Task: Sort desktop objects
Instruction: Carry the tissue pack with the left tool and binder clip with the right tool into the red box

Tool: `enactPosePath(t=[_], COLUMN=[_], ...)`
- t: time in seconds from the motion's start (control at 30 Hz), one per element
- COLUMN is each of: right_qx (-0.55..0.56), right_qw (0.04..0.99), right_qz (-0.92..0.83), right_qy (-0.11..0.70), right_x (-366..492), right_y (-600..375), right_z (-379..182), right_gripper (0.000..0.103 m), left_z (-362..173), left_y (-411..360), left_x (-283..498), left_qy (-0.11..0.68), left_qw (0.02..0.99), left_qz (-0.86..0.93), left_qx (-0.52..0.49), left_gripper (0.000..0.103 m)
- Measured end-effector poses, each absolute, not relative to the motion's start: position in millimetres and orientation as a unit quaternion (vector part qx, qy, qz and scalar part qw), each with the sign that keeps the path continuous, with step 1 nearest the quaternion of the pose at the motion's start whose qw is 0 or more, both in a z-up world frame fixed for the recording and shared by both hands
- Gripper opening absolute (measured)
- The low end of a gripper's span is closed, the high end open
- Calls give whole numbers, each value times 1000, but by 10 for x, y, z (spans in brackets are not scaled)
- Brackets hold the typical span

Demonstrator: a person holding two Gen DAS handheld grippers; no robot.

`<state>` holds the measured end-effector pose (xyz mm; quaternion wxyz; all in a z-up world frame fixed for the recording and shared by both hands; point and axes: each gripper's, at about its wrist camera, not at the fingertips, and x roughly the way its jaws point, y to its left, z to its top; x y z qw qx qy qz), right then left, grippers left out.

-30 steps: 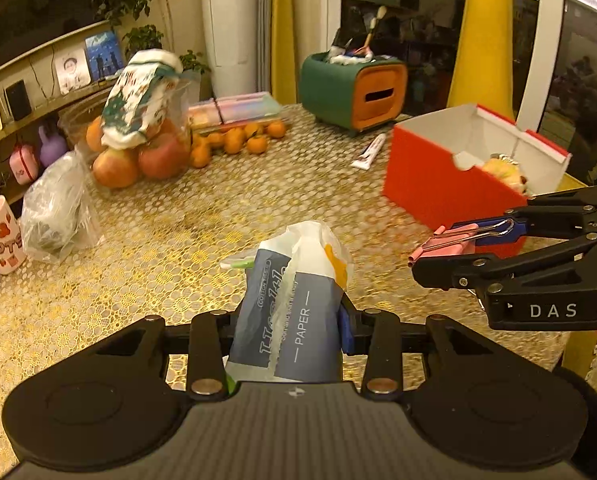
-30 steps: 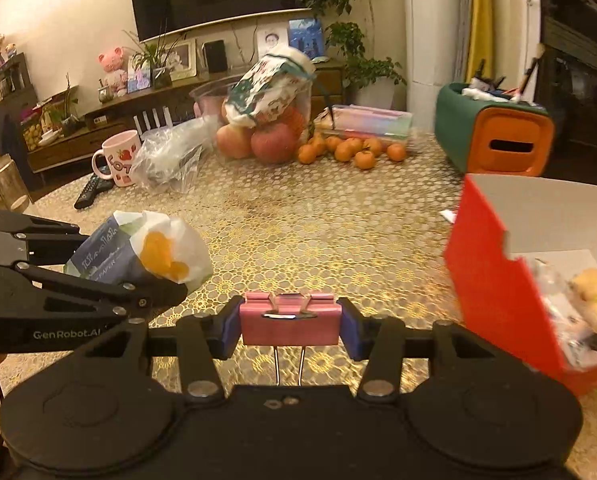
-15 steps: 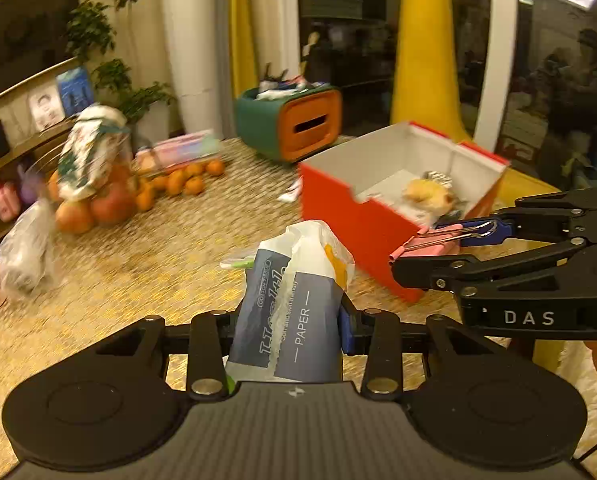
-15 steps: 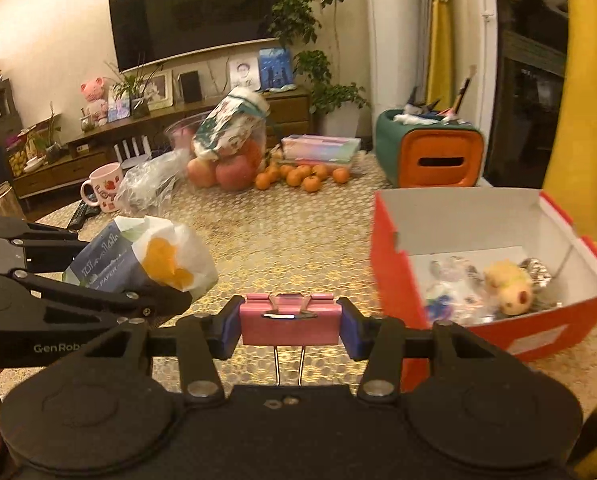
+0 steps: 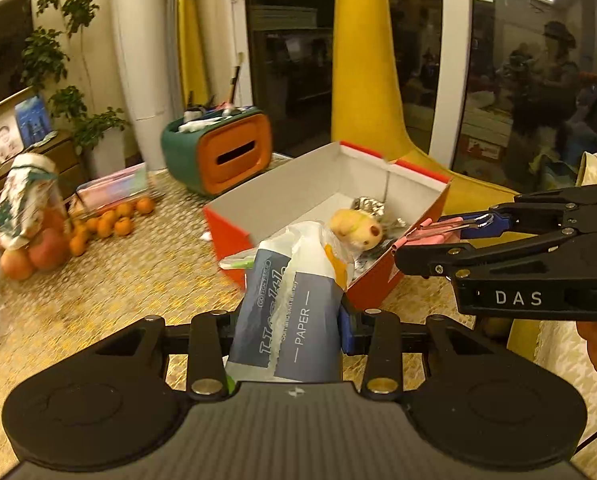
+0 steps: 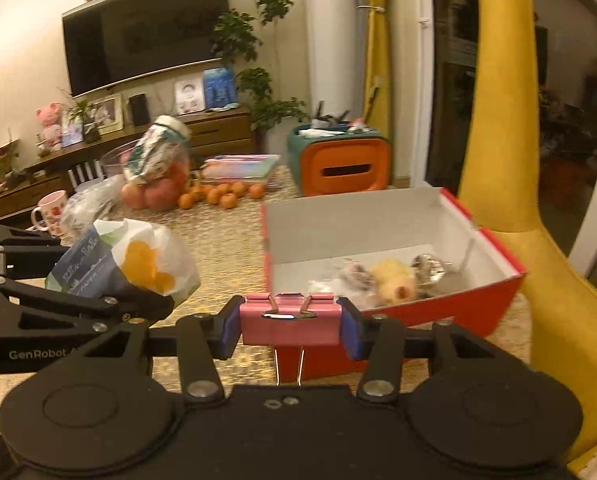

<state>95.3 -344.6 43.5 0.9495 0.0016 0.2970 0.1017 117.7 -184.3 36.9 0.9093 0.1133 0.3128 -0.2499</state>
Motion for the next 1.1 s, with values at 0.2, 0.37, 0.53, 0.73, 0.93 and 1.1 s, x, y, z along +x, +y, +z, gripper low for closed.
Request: enactPosePath(t=[0.2, 0.37, 0.53, 0.73, 0.93, 1.1], right_qx=[2, 7, 16, 14, -16, -35], right_qw=[952, 954, 953, 948, 946, 942], right_qz=[79, 63, 53, 59, 38, 39], right_qy=[295, 293, 299, 314, 321, 333], right_x=[1058, 1196, 1389, 1755, 2141, 2454], right_y=[-3780, -3991, -4185, -4344, -4368, -4345], right_z=[416, 389, 381, 324, 211, 126], right_gripper=[48, 48, 48, 48, 48, 48], left_z=[346, 335, 338, 316, 181, 18], left_y=[-2188, -2428, -2618, -2787, -2927, -3016], left_x=[1332, 1445, 1645, 2027, 2363, 2645], left_qy=[313, 309, 320, 342, 348, 378], left_qw=[906, 904, 900, 897, 898, 888], left_qz=[-257, -262, -266, -252, -231, -228], left_qx=[124, 135, 133, 123, 137, 129], left_gripper=[38, 38, 38, 38, 38, 38])
